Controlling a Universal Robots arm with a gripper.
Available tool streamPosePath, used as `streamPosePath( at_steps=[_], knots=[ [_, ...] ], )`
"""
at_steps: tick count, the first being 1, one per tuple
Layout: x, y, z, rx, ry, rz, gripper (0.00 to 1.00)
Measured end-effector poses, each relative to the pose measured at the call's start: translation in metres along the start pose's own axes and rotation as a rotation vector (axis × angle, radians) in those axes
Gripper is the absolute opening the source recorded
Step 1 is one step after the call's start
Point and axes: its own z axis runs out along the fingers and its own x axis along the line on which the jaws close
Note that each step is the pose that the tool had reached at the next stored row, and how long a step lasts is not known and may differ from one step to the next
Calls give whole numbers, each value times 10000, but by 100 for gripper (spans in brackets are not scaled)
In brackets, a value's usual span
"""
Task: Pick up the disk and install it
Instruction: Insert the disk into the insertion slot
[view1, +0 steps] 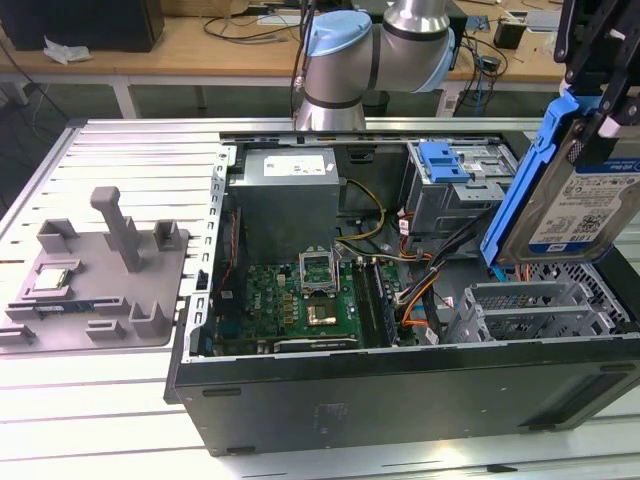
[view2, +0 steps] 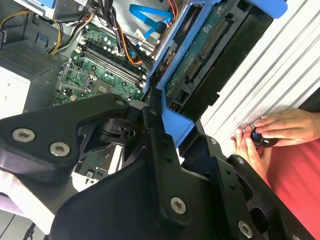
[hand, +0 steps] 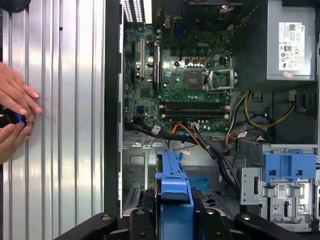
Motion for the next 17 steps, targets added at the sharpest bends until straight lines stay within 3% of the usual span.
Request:
streamPosePath(
  at_steps=[5,17],
  knots=[
    [45,-6,36,1,-94,0,37],
    [57,-42,164,1,-153,0,37]
  ],
)
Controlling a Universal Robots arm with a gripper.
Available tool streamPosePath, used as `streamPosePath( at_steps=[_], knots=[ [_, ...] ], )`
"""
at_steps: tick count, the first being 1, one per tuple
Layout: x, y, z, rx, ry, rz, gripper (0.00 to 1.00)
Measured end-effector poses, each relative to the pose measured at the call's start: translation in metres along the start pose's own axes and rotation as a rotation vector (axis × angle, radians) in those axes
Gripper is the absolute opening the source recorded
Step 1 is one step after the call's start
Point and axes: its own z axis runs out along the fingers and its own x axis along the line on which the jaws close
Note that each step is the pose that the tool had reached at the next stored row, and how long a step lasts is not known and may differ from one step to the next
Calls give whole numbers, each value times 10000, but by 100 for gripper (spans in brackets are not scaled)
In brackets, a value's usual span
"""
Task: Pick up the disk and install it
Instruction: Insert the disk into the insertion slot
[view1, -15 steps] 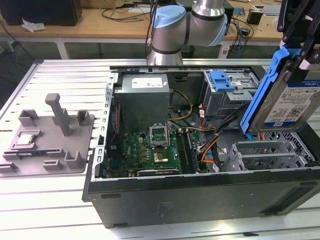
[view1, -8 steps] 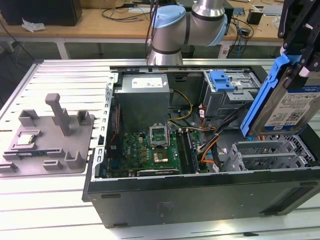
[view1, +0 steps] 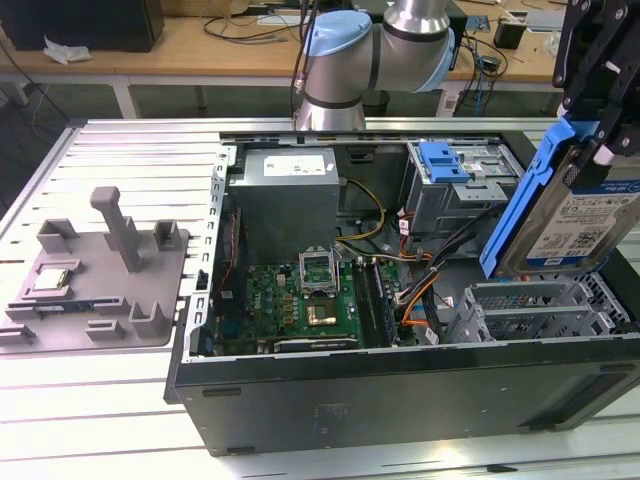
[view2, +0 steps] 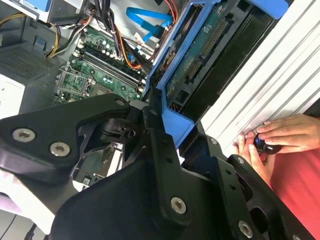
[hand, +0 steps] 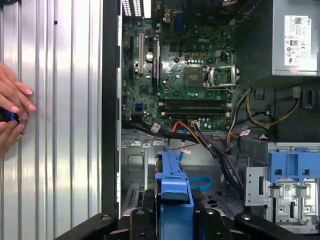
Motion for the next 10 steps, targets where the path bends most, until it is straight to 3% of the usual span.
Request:
streamPosePath(
  at_steps=[10],
  knots=[
    [53,4,101,0,-7,-1,37]
  ],
)
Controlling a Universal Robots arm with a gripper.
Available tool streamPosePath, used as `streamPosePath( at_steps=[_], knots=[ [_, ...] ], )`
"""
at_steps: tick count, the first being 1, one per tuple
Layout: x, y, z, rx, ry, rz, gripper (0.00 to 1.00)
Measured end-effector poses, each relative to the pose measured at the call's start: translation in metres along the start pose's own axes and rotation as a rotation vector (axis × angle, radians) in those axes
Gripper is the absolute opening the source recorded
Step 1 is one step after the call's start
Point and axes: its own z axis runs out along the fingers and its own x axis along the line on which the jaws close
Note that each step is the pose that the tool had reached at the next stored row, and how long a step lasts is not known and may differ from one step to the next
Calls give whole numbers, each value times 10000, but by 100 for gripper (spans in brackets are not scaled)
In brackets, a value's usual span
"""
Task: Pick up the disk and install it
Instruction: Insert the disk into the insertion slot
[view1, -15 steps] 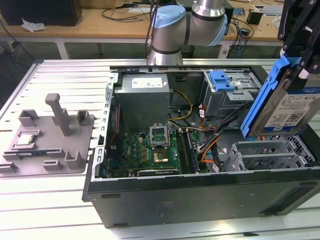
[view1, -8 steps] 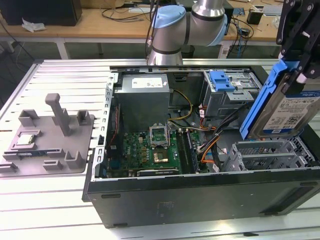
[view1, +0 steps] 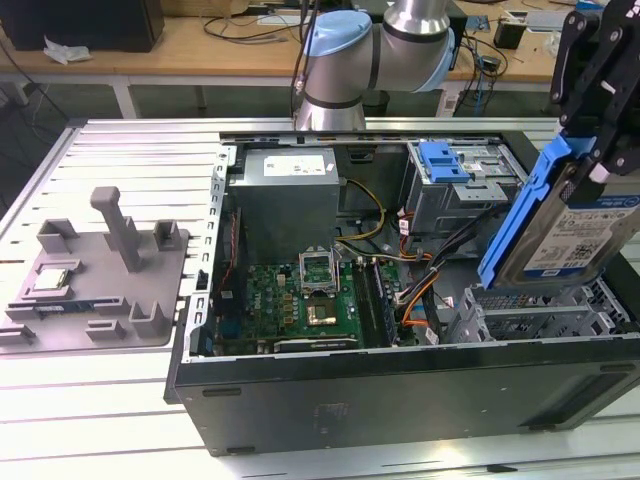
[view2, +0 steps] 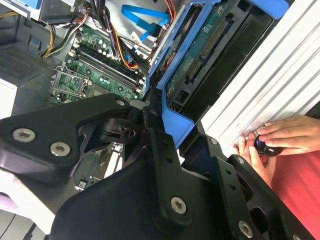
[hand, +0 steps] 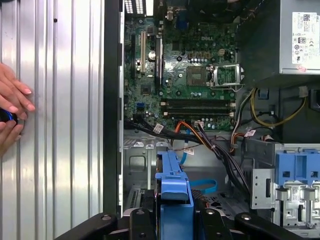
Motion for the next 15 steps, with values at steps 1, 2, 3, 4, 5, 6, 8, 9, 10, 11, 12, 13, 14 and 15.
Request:
streamPosePath(
  at_steps=[1,2,3,4,5,6,8,9,10,11,12,13,14,15],
  knots=[
    [1,2,16,0,-2,0,37],
    [1,3,30,0,-1,0,37],
    [2,4,51,0,-2,0,37],
    [2,4,62,0,-2,0,37],
    [2,3,65,0,0,0,37],
    [2,3,66,0,-1,1,37],
    [4,3,68,1,-3,1,37],
    [5,3,70,1,-4,1,37],
    [7,3,71,0,-2,0,37],
    [8,3,74,0,-1,0,37],
    [9,3,76,0,-1,0,37],
    [12,3,80,0,-2,0,37],
    [15,3,83,0,-1,0,37],
    [17,3,91,1,-2,1,37]
  ],
)
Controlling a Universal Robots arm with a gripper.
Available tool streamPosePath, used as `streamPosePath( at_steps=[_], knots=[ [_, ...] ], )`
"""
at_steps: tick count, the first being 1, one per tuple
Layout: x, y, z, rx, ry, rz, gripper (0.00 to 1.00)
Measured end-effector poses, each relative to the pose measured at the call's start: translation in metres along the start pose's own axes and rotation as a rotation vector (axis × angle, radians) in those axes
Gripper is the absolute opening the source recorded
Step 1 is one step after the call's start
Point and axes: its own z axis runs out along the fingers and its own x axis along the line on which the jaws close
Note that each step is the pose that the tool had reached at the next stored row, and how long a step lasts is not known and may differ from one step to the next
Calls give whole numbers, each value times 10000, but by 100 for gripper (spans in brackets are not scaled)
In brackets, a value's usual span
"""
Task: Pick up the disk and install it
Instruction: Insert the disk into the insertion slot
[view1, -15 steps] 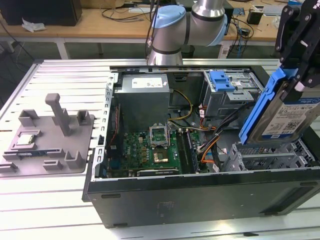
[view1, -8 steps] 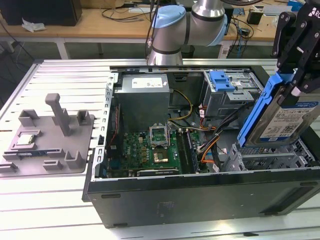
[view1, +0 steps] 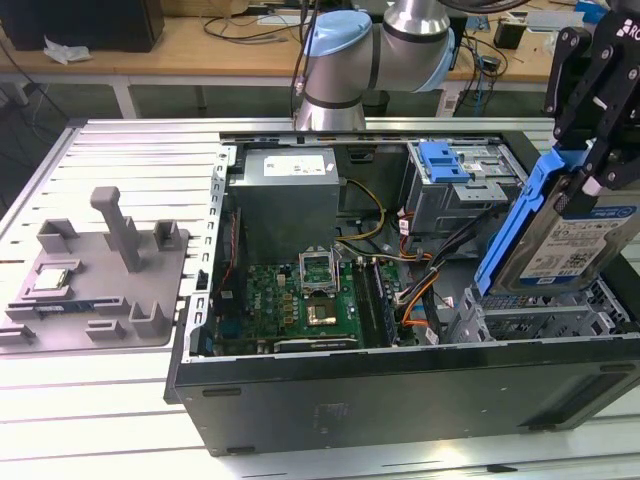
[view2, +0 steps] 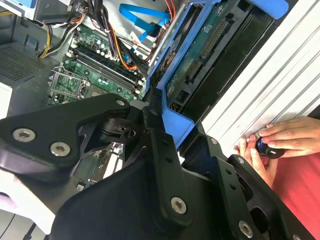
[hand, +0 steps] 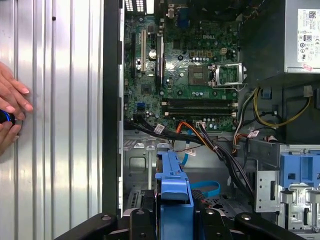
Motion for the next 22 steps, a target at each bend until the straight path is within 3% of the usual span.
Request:
streamPosePath(
  at_steps=[22],
  knots=[
    [19,-14,157,1,-2,-2,37]
  ],
)
